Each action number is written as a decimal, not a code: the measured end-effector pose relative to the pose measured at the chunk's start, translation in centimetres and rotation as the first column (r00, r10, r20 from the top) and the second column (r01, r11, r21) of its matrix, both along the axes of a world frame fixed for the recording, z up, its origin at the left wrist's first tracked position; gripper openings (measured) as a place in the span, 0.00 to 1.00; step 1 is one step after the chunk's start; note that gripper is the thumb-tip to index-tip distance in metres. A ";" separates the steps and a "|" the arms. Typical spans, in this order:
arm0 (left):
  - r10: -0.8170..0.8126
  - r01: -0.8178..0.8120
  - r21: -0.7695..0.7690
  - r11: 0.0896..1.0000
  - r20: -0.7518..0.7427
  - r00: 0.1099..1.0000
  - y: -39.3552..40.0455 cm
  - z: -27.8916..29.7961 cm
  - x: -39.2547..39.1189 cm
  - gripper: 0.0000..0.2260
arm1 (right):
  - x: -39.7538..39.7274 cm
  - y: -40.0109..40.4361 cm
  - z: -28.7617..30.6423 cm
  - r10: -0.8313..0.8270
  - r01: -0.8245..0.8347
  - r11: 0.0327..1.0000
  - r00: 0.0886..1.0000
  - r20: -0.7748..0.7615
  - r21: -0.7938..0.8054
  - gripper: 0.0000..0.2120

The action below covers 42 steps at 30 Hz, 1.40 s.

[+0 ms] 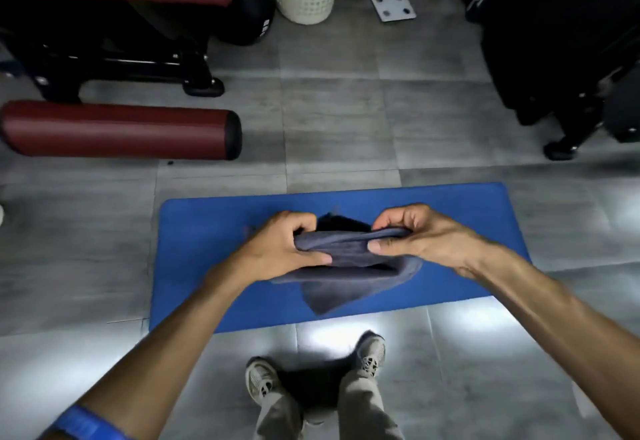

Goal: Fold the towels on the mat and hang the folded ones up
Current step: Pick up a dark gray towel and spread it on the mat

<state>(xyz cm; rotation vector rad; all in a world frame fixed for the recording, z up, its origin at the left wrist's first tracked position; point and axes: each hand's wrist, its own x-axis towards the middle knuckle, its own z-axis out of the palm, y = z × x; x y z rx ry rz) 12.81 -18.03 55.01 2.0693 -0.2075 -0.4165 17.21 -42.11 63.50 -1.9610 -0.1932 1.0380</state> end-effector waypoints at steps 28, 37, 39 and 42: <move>0.710 -0.725 0.130 0.676 0.147 0.689 -38.9 8.5 3.2 0.21 | 0.5 -44.0 7.7 -0.549 0.537 0.833 0.833 0.076 0.129 0.13; 0.217 -0.239 -0.204 0.949 -0.125 0.968 -53.4 9.6 -0.7 0.20 | 4.2 -40.7 12.2 -0.710 0.748 0.524 0.648 -0.277 0.407 0.11; 0.394 -0.405 -0.163 0.900 -0.096 0.914 -53.3 8.3 1.0 0.11 | 5.4 -41.1 13.2 -0.731 0.788 0.441 0.593 -0.337 0.429 0.09; 0.326 -0.352 -0.141 0.925 -0.181 0.928 -52.2 6.9 3.2 0.10 | 7.0 -42.0 14.4 -0.749 0.836 0.281 0.498 -0.437 0.471 0.12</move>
